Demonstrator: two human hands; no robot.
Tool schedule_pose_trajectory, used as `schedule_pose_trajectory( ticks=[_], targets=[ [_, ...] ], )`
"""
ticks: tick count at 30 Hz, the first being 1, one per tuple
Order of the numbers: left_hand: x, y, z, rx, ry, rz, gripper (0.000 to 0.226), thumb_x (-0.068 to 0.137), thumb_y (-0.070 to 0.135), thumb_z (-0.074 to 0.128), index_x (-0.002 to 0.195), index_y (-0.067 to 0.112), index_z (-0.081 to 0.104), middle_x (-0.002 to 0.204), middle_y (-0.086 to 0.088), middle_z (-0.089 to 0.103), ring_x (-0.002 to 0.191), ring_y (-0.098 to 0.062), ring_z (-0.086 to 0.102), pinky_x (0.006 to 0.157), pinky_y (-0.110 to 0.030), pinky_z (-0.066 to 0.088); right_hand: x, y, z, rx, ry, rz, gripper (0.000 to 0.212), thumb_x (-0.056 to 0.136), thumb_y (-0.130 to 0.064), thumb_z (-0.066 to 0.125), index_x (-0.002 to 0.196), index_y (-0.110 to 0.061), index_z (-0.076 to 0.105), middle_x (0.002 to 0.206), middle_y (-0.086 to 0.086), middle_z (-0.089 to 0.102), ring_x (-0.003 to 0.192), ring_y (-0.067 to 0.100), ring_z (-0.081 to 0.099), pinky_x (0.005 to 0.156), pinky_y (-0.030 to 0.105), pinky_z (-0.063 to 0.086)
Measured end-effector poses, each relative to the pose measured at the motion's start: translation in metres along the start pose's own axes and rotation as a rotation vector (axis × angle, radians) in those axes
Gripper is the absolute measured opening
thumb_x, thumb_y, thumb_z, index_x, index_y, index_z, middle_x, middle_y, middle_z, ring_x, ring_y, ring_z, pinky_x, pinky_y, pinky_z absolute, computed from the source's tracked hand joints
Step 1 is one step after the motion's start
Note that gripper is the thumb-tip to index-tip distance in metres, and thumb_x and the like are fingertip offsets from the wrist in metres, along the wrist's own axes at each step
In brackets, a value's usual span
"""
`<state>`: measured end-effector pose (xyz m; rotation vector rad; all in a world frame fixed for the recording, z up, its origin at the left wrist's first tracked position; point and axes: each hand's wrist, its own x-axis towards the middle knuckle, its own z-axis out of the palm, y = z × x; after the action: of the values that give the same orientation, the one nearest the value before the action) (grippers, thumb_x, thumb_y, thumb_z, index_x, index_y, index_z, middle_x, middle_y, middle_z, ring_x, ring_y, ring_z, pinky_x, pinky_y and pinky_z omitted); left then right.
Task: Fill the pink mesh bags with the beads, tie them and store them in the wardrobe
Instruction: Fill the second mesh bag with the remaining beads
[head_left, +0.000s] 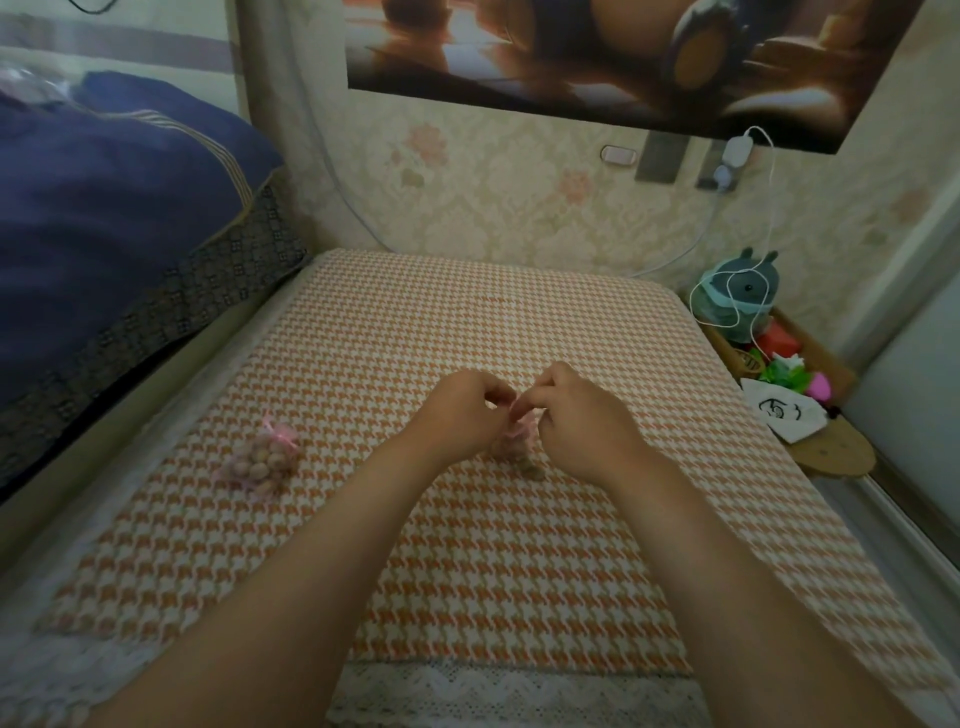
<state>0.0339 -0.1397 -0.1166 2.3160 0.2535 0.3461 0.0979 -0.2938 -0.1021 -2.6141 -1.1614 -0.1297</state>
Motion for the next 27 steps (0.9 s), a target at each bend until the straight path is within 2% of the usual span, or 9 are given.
schedule_pose_trajectory(
  ticks=[3, 6, 8, 11, 15, 18, 21, 23, 27],
  targets=[
    [0.003, 0.000, -0.002, 0.064, 0.018, -0.002, 0.025, 0.088, 0.016, 0.061, 0.110, 0.015, 0.074, 0.111, 0.003, 0.072, 0.092, -0.008, 0.062, 0.081, -0.018, 0.044, 0.000, 0.001, -0.002, -0.080, -0.042, 0.043, 0.030, 0.095, -0.022, 0.052, 0.118, -0.032, 0.069, 0.124, -0.009, 0.056, 0.103, 0.017, 0.061, 0.078, 0.035, 0.050],
    [0.004, 0.003, -0.003, 0.045, 0.038, -0.011, 0.022, 0.087, 0.013, 0.060, 0.102, 0.016, 0.077, 0.106, 0.002, 0.074, 0.085, -0.005, 0.061, 0.078, -0.017, 0.045, 0.002, 0.001, -0.004, -0.091, 0.002, 0.073, 0.031, 0.097, -0.022, 0.050, 0.118, -0.030, 0.071, 0.124, -0.008, 0.064, 0.111, 0.020, 0.062, 0.089, 0.037, 0.051],
    [0.004, 0.004, -0.002, 0.053, 0.063, -0.020, 0.021, 0.087, 0.014, 0.061, 0.099, 0.016, 0.078, 0.103, 0.001, 0.075, 0.090, -0.009, 0.065, 0.079, -0.020, 0.048, 0.001, 0.001, -0.003, -0.071, -0.002, 0.078, 0.031, 0.099, -0.021, 0.049, 0.118, -0.030, 0.071, 0.127, -0.008, 0.065, 0.114, 0.020, 0.062, 0.091, 0.037, 0.051],
    [0.002, 0.004, 0.000, 0.052, 0.086, -0.028, 0.018, 0.086, 0.016, 0.062, 0.095, 0.016, 0.078, 0.099, 0.001, 0.075, 0.091, -0.012, 0.067, 0.081, -0.027, 0.053, -0.001, 0.000, -0.002, 0.069, 0.009, 0.103, 0.029, 0.098, -0.020, 0.051, 0.119, -0.028, 0.070, 0.128, -0.008, 0.063, 0.114, 0.017, 0.060, 0.092, 0.037, 0.051],
    [0.004, 0.003, 0.002, 0.022, 0.093, -0.056, 0.019, 0.088, 0.018, 0.062, 0.101, 0.015, 0.076, 0.107, 0.003, 0.073, 0.096, -0.010, 0.064, 0.080, -0.020, 0.045, -0.003, 0.007, -0.007, 0.238, 0.161, 0.204, 0.021, 0.093, -0.016, 0.056, 0.107, -0.031, 0.059, 0.110, -0.010, 0.062, 0.096, 0.012, 0.060, 0.080, 0.035, 0.052],
    [0.005, 0.003, 0.003, 0.017, 0.096, -0.059, 0.022, 0.089, 0.027, 0.063, 0.105, 0.018, 0.075, 0.114, 0.003, 0.071, 0.098, -0.010, 0.064, 0.079, -0.021, 0.046, -0.007, 0.010, -0.004, 0.132, -0.036, 0.314, 0.019, 0.087, -0.020, 0.059, 0.101, -0.034, 0.058, 0.101, -0.011, 0.064, 0.093, 0.015, 0.061, 0.075, 0.034, 0.049],
    [0.004, 0.002, 0.004, -0.021, 0.044, -0.044, 0.031, 0.082, 0.036, 0.071, 0.110, 0.021, 0.072, 0.106, 0.008, 0.070, 0.086, -0.001, 0.064, 0.065, -0.010, 0.048, -0.011, 0.009, 0.005, 0.072, -0.233, 0.334, 0.011, 0.082, -0.033, 0.067, 0.093, -0.034, 0.064, 0.098, -0.012, 0.066, 0.095, 0.015, 0.064, 0.078, 0.032, 0.050],
    [0.004, 0.001, 0.006, -0.060, 0.000, -0.033, 0.041, 0.075, 0.030, 0.079, 0.114, 0.023, 0.069, 0.102, 0.007, 0.071, 0.080, 0.004, 0.065, 0.056, -0.003, 0.047, -0.012, 0.006, 0.010, 0.080, -0.268, 0.317, 0.014, 0.081, -0.038, 0.070, 0.093, -0.031, 0.068, 0.097, -0.009, 0.069, 0.093, 0.017, 0.065, 0.077, 0.032, 0.052],
    [0.004, 0.000, 0.009, -0.051, 0.001, 0.029, 0.049, 0.072, 0.030, 0.083, 0.117, 0.021, 0.066, 0.108, 0.009, 0.069, 0.083, 0.005, 0.063, 0.064, -0.008, 0.050, -0.010, 0.005, 0.016, 0.081, -0.263, 0.311, 0.019, 0.082, -0.036, 0.069, 0.099, -0.027, 0.074, 0.100, -0.002, 0.072, 0.093, 0.022, 0.067, 0.081, 0.036, 0.056]
  ],
)
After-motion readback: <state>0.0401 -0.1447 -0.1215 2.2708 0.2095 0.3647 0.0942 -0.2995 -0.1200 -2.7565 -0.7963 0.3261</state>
